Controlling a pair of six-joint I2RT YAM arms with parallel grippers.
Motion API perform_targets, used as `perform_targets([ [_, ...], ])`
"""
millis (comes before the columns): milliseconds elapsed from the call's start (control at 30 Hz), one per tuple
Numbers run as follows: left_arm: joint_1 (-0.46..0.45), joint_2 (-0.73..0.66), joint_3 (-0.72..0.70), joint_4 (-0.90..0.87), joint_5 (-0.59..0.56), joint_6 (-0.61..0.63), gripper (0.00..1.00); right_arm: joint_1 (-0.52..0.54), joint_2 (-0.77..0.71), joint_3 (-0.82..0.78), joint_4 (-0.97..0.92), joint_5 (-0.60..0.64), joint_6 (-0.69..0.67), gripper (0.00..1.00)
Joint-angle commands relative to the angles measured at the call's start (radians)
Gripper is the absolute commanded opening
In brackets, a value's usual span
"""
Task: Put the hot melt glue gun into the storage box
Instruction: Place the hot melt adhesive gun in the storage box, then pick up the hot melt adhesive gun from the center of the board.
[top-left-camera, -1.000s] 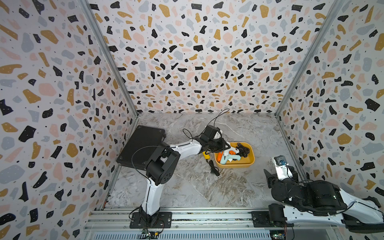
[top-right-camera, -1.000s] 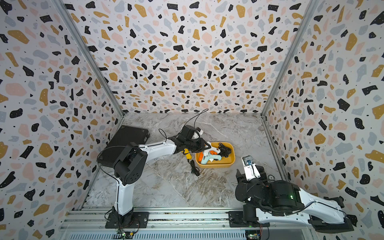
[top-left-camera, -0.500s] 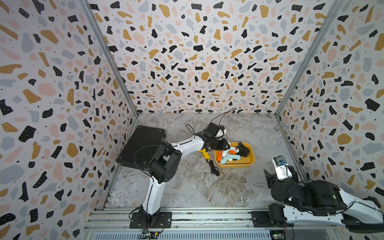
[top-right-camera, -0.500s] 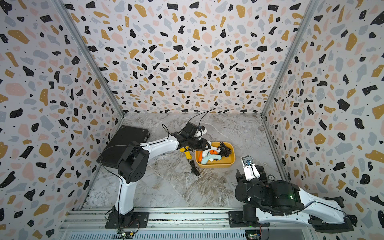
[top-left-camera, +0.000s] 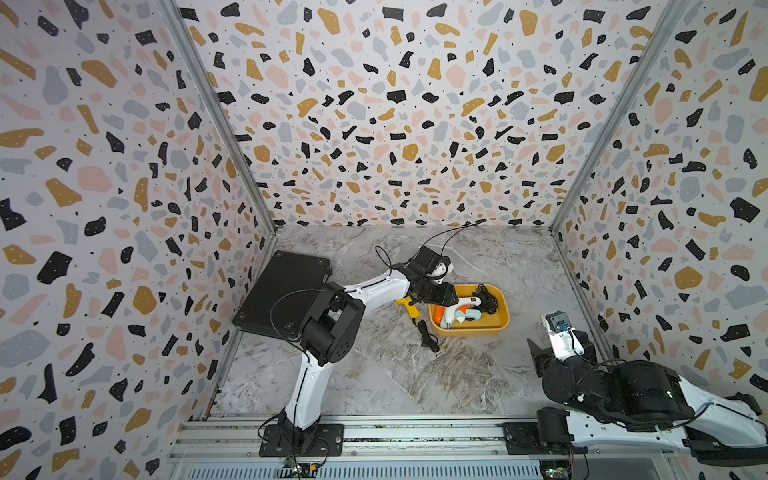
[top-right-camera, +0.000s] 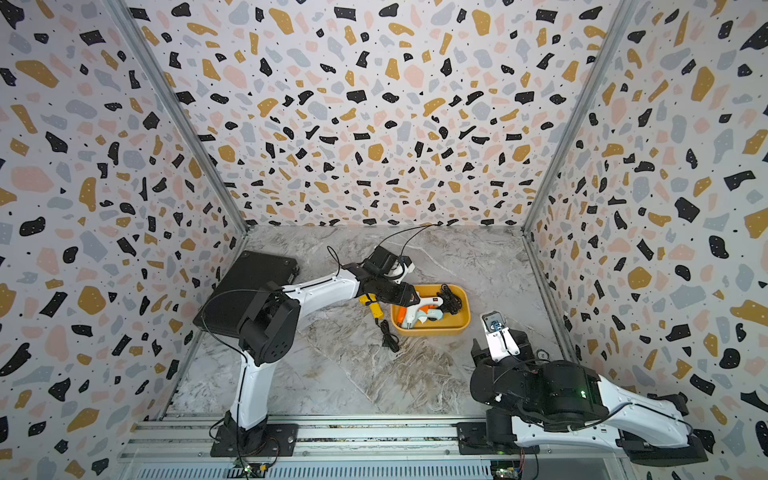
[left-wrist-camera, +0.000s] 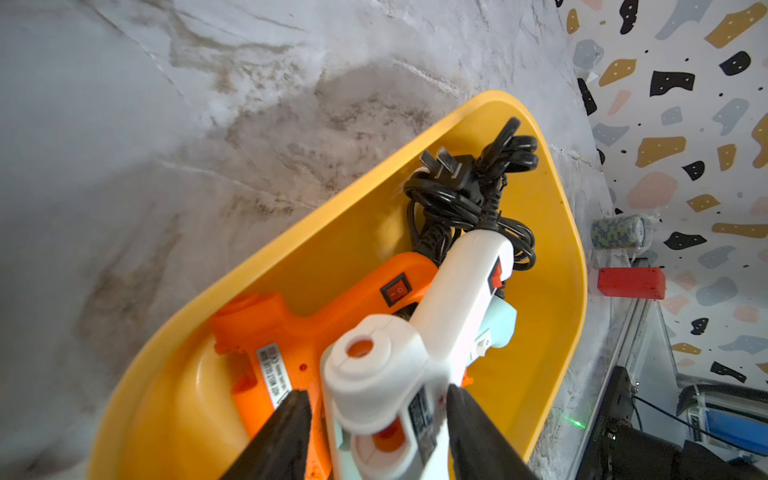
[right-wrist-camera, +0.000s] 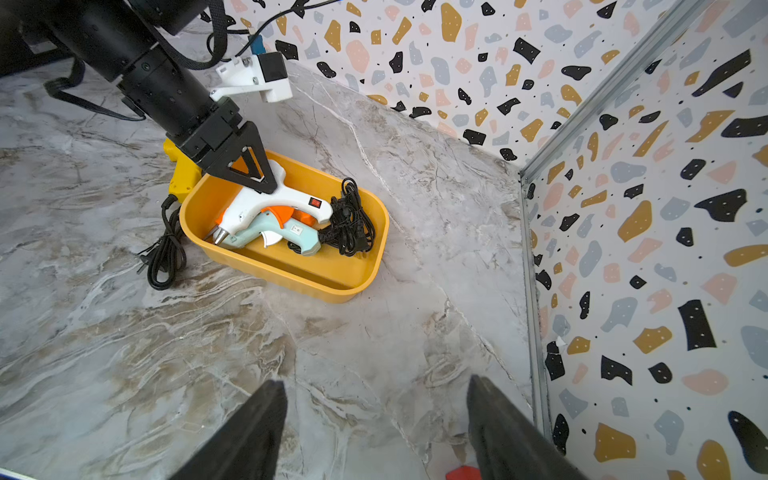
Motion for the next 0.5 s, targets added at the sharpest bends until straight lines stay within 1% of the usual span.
perform_targets([
  [0,0.004,-0.106,0.052,-0.049,-0.052,0.044,0.6,-0.003,0.03,0.043,-0.023,0.03,-0.03,0.74],
  [133,0.003,-0.21,0.064,-0.094,-0.123,0.058,0.62,-0.003,0.061,0.066,-0.024,0.027,-0.058,0.75],
  [233,0.006,-0.295,0.038,-0.136,-0.204,0.065,0.61,-0.002,0.078,0.077,-0.022,0.025,-0.071,0.76],
  [300,0.012,-0.355,-0.01,-0.155,-0.266,0.06,0.59,-0.002,0.085,0.07,-0.02,0.022,-0.073,0.76],
  [367,0.024,-0.42,-0.073,-0.183,-0.316,0.051,0.55,-0.003,0.088,0.054,0.004,0.007,-0.091,0.76],
  [467,0.052,-0.515,-0.191,-0.21,-0.366,0.023,0.52,-0.003,0.099,0.03,0.069,-0.03,-0.132,0.76],
])
